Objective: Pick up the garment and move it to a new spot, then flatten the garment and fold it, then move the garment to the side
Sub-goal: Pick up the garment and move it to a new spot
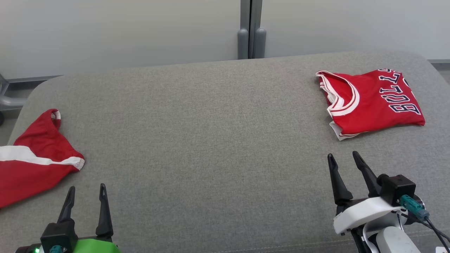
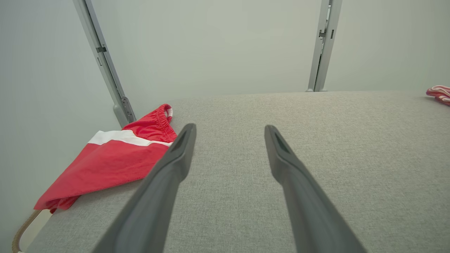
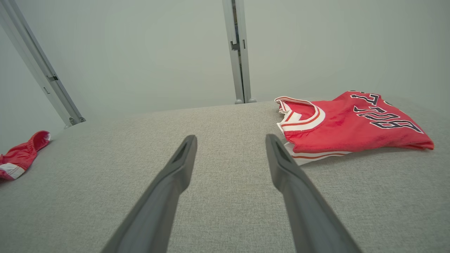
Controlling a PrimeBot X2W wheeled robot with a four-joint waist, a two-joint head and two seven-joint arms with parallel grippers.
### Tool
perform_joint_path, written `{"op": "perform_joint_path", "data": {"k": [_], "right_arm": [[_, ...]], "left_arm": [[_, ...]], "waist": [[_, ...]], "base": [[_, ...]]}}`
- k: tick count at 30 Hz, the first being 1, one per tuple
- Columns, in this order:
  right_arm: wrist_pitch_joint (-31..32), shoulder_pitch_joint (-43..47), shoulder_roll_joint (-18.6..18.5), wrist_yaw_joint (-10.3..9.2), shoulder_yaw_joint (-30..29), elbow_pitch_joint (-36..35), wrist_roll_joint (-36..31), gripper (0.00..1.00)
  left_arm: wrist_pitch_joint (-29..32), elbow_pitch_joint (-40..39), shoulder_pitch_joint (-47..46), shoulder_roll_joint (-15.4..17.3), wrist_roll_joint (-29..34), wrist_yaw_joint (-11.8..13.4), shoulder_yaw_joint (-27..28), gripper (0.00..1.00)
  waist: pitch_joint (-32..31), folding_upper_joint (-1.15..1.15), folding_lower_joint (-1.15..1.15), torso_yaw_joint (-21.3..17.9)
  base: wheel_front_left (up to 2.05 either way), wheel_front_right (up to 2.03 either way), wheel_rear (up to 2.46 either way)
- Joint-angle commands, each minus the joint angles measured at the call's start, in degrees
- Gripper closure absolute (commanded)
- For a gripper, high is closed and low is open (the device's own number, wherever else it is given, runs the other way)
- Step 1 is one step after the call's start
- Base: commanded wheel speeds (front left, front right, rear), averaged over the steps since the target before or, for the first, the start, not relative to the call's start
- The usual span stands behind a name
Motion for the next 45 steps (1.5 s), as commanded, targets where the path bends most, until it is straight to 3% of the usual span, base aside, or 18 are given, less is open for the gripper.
{"op": "perform_joint_path", "data": {"k": [1,11,36,45], "right_arm": [[-0.2,-0.3,-0.1,-0.06,-0.2,0.2,-0.2,0.00],[-0.2,0.4,-0.1,-0.06,-0.5,0.5,-0.2,0.00],[-0.2,1.7,0.5,-0.06,1.9,2.8,1.5,0.00],[-0.2,0.2,0.4,-0.06,3.6,3.1,1.8,0.00]], "left_arm": [[0.1,-0.3,0.6,0.5,0.2,0.4,0.2,0.00],[0.1,-0.2,0.7,0.6,0.1,0.5,0.2,0.00],[0.2,0.8,2.9,2.3,0.0,2.9,1.1,0.00],[0.3,-0.1,3.7,2.5,-0.8,3.5,1.3,0.00]], "waist": [[0.0,0.00,0.00,0.1],[-0.1,0.00,0.00,2.5],[-3.1,0.00,0.00,24.4],[-2.8,0.00,0.00,27.4]], "base": [[0.00,0.00,0.00],[0.00,0.00,0.00],[0.00,0.00,0.00],[0.00,0.00,0.00]]}}
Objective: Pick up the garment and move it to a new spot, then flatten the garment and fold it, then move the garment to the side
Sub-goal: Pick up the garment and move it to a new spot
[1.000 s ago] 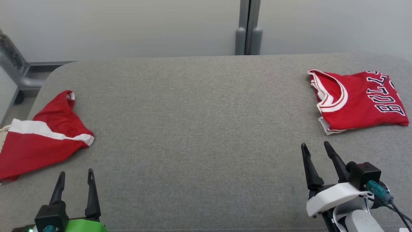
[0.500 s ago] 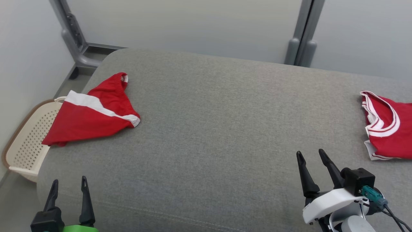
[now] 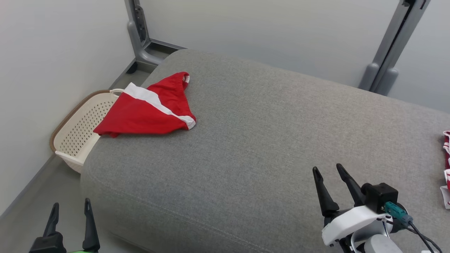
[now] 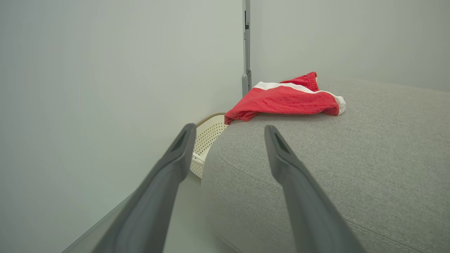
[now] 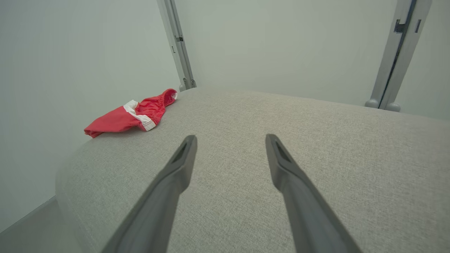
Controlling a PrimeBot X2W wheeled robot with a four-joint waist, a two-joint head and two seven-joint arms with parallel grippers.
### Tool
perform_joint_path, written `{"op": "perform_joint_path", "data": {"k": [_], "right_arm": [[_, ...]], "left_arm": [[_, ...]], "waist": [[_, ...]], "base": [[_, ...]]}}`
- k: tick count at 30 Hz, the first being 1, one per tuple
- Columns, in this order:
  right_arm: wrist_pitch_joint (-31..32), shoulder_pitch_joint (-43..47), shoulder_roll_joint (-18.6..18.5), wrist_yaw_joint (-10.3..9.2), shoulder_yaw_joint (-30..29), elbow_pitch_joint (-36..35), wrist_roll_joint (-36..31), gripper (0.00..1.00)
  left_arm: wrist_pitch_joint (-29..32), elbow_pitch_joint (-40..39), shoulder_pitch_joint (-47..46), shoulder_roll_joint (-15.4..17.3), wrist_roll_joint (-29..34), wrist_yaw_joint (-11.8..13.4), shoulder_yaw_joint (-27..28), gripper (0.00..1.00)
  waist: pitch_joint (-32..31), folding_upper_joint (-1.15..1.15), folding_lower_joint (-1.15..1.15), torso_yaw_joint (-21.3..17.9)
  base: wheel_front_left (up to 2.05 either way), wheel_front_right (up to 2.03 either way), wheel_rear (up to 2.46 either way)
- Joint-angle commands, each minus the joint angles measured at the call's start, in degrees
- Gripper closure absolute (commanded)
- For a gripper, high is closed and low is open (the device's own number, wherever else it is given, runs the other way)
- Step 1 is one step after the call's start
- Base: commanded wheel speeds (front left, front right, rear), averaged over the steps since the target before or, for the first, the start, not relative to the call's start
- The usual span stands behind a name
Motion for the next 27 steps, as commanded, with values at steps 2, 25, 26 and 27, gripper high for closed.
{"op": "perform_joint_path", "data": {"k": [2,25,26,27], "right_arm": [[-0.2,-0.8,-0.3,-0.06,0.3,0.3,0.6,0.00],[-0.2,-1.5,-1.2,-0.06,1.5,0.5,0.7,0.00],[-0.2,-1.9,-1.3,-0.06,1.7,0.5,0.6,0.00],[-0.2,-2.2,-1.4,-0.06,1.9,0.5,0.6,0.00]], "left_arm": [[-0.1,-0.5,0.5,0.2,-0.5,0.4,0.1,0.00],[1.6,-1.8,-6.2,3.0,-0.9,-1.4,-2.2,0.00],[1.7,-2.0,-6.9,3.3,-0.8,-1.6,-2.3,0.00],[1.9,-2.2,-7.8,3.8,-0.7,-1.8,-2.4,0.00]], "waist": [[0.3,0.00,0.00,0.9],[1.4,0.00,0.00,-2.3],[1.7,0.00,0.00,-2.7],[2.1,0.00,0.00,-3.2]], "base": [[0.00,0.00,0.00],[0.00,0.00,0.00],[0.00,0.00,0.00],[0.00,0.00,0.00]]}}
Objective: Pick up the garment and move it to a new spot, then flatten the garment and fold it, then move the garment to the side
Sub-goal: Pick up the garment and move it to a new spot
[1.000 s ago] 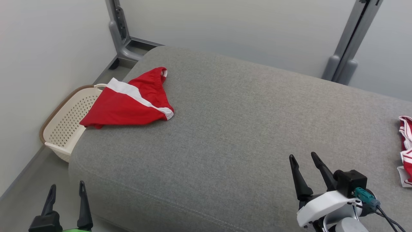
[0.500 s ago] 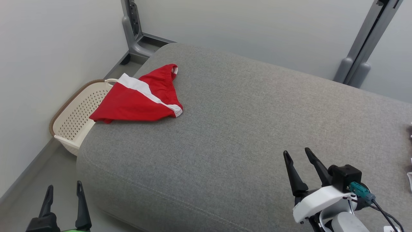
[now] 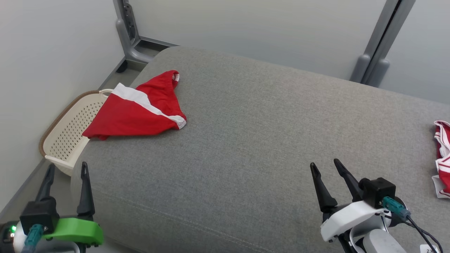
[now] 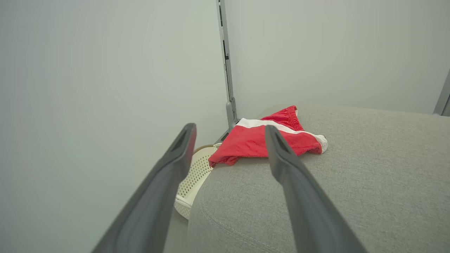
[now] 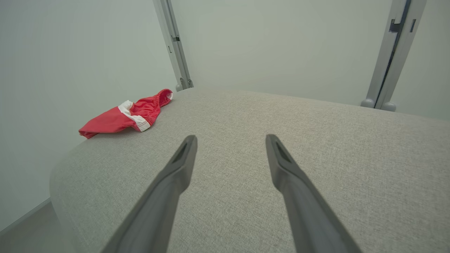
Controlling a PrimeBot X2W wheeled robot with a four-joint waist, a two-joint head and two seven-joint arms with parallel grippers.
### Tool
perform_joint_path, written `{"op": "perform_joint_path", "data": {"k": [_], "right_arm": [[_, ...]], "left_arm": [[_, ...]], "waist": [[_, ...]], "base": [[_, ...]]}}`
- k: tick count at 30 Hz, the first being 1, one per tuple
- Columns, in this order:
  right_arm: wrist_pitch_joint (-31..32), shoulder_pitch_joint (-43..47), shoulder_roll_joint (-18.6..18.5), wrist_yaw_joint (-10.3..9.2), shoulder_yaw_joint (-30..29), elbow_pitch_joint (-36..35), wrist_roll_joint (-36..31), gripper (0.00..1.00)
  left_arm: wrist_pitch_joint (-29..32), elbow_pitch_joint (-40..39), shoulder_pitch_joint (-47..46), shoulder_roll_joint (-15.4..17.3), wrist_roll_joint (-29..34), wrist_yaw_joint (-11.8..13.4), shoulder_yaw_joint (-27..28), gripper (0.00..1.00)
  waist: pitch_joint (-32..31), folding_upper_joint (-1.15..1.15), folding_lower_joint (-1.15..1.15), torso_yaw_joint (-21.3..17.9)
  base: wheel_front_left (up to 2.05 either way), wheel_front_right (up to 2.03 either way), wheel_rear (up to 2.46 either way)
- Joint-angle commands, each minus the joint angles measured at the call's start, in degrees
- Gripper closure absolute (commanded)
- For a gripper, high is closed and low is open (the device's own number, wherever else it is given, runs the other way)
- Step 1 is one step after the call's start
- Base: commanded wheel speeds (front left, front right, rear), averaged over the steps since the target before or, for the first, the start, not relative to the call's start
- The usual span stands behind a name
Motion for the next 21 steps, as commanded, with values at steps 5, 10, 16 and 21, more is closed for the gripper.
{"op": "perform_joint_path", "data": {"k": [5,10,16,21], "right_arm": [[-0.2,-2.4,-0.9,-0.06,1.0,-0.3,-0.4,0.00],[-0.2,-4.3,-1.5,-0.06,1.8,-0.3,-0.4,0.00],[-0.2,-6.0,-2.0,-0.06,2.4,-0.5,-0.6,0.00],[-0.2,-7.8,-2.4,-0.06,2.9,-0.7,-1.0,0.00]], "left_arm": [[1.3,-1.1,-5.8,2.5,-0.4,-1.0,0.3,0.00],[1.9,0.7,-10.7,4.1,-2.0,-1.4,1.6,0.00],[2.6,4.8,-15.5,6.2,-3.4,-2.5,1.8,0.00],[3.4,10.0,-20.2,9.2,-3.5,-3.8,0.6,0.00]], "waist": [[3.0,0.00,0.00,-3.9],[5.3,0.00,0.00,-6.9],[7.8,0.00,0.00,-10.0],[10.4,0.00,0.00,-13.3]], "base": [[0.00,0.00,0.00],[0.00,0.00,0.00],[0.00,0.00,0.00],[0.00,0.00,0.00]]}}
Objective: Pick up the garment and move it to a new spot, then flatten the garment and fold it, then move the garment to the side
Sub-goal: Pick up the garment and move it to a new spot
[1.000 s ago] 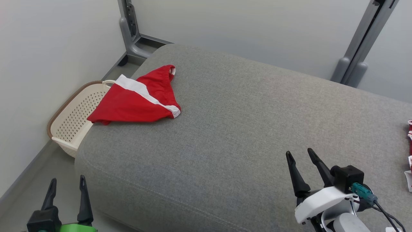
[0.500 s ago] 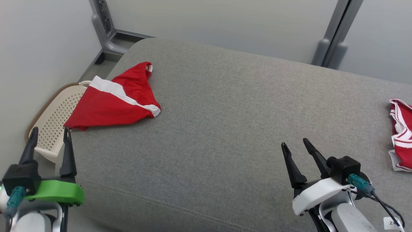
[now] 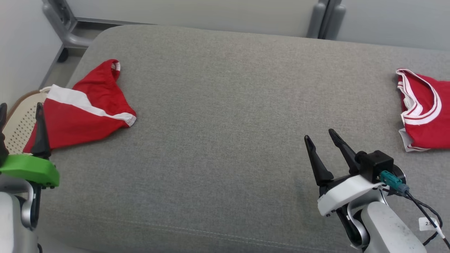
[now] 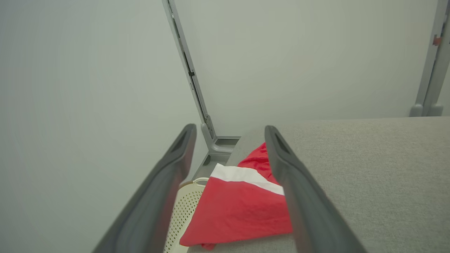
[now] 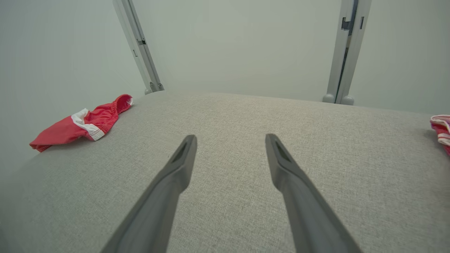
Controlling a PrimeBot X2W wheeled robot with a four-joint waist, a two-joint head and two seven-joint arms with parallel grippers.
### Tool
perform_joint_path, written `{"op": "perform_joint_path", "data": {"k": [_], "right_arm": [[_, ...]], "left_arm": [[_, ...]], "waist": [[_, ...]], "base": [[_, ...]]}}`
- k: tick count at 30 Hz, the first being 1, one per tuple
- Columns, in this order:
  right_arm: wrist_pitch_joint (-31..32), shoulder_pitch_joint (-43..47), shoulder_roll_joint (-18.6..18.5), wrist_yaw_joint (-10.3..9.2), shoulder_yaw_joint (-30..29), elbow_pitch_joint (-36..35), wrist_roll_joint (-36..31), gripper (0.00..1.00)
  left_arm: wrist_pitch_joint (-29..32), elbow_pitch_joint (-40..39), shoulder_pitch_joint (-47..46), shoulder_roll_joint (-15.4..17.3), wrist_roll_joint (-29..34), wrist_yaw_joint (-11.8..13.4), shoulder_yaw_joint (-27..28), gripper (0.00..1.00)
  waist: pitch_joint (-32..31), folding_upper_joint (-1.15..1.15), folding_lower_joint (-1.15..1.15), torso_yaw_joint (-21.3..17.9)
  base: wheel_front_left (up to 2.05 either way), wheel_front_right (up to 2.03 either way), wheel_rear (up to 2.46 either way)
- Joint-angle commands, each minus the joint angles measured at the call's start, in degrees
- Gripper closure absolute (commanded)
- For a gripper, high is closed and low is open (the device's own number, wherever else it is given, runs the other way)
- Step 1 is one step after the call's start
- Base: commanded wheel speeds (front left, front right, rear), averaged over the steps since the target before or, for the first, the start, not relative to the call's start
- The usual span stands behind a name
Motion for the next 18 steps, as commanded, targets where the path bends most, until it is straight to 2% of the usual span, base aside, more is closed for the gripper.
{"op": "perform_joint_path", "data": {"k": [1,8,11,13,18], "right_arm": [[-0.2,-0.8,-0.3,-0.06,0.0,-0.2,-0.3,0.00],[-0.2,-2.7,-0.9,-0.06,0.1,-0.5,-0.6,0.00],[-0.2,-3.1,-1.1,-0.06,0.1,-0.6,-0.7,0.00],[-0.2,-3.6,-1.1,-0.06,0.1,-0.7,-0.6,0.00],[-0.2,-4.6,-1.0,-0.06,-0.1,-0.7,-0.5,0.00]], "left_arm": [[0.2,1.1,-1.8,0.8,-0.1,-0.4,-0.3,0.00],[0.5,8.1,-8.0,3.9,-1.9,-1.3,-1.1,0.00],[1.3,11.3,-11.3,3.3,-6.3,-1.6,-0.4,0.00],[1.7,13.5,-13.2,5.7,-6.3,-1.7,-1.3,0.00],[2.1,18.1,-17.9,8.2,-8.5,-1.8,-3.7,0.00]], "waist": [[3.2,0.00,0.00,-3.5],[6.2,0.00,0.00,-7.5],[7.3,0.00,0.00,-8.7],[8.1,0.00,0.00,-9.6],[9.9,0.00,0.00,-11.3]], "base": [[0.00,0.00,0.00],[0.00,0.00,0.00],[0.00,0.00,0.00],[0.00,0.00,0.00],[0.00,0.00,0.00]]}}
